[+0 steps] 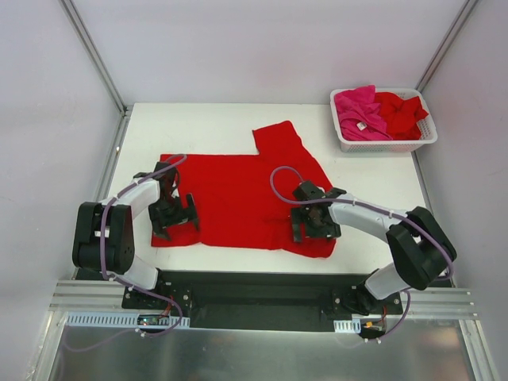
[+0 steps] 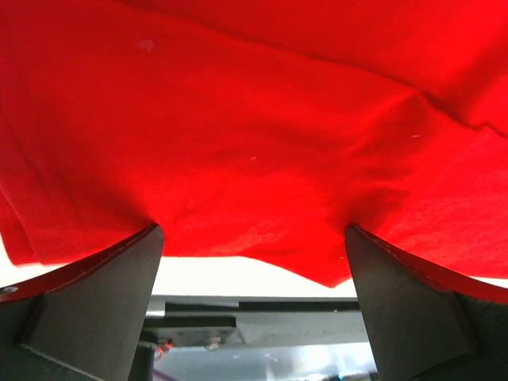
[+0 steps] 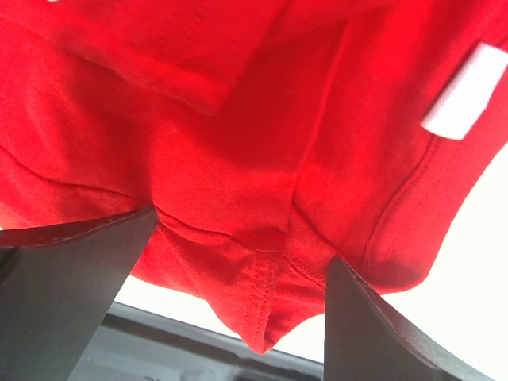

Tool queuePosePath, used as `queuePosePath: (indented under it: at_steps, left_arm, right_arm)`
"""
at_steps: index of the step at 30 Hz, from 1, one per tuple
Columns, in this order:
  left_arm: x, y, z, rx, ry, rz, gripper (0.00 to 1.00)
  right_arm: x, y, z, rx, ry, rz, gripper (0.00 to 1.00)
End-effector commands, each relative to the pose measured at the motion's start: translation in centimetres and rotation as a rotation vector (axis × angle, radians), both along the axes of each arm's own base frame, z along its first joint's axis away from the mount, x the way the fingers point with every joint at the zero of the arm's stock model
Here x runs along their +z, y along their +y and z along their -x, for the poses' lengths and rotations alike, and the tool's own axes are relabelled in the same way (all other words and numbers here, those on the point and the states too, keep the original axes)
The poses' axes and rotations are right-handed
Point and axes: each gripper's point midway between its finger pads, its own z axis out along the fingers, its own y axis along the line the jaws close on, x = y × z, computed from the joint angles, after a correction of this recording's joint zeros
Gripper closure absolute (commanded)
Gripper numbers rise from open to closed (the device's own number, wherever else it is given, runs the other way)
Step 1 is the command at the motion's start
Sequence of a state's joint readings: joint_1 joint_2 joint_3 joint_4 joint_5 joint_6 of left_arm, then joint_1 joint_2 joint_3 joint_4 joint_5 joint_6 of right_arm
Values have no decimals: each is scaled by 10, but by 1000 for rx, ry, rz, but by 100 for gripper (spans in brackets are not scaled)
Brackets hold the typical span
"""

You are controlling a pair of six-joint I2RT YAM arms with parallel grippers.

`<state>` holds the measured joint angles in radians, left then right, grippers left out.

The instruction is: Fold and stack the t-shirts

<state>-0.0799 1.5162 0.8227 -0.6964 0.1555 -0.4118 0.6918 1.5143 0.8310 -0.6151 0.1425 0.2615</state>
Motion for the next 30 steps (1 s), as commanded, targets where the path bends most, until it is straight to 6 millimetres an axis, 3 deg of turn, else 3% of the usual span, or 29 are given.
queuePosePath:
  at_steps: [1,9,14,19,22,26,29,30]
  left_arm:
    - [7,0,26,45,87,-20,1]
    - [21,0,36,48,72,-38,1]
    - [27,-8,40,44,79,-7,1]
    - [55,-12,28,45,-32,16,1]
    - [80,-10,9,35,-132,12,1]
    - [114,-11,-32,-1,-273,9,1]
    - [116,-12,-67,-41,-322,-4,1]
    - [108,-15,-76,-52,-297,2,1]
  right_arm:
    - [1,-28,37,-31,93,78,2]
    - [3,-39,52,-55,95,72,2]
    - [16,-36,36,-22,43,82,2]
    - [43,-26,16,5,-12,76,1]
    - [62,-16,4,16,-43,50,2]
    - [84,-8,-10,22,-89,30,1]
    - [86,-5,-21,33,-124,37,1]
    - [88,-3,-26,35,-137,36,2]
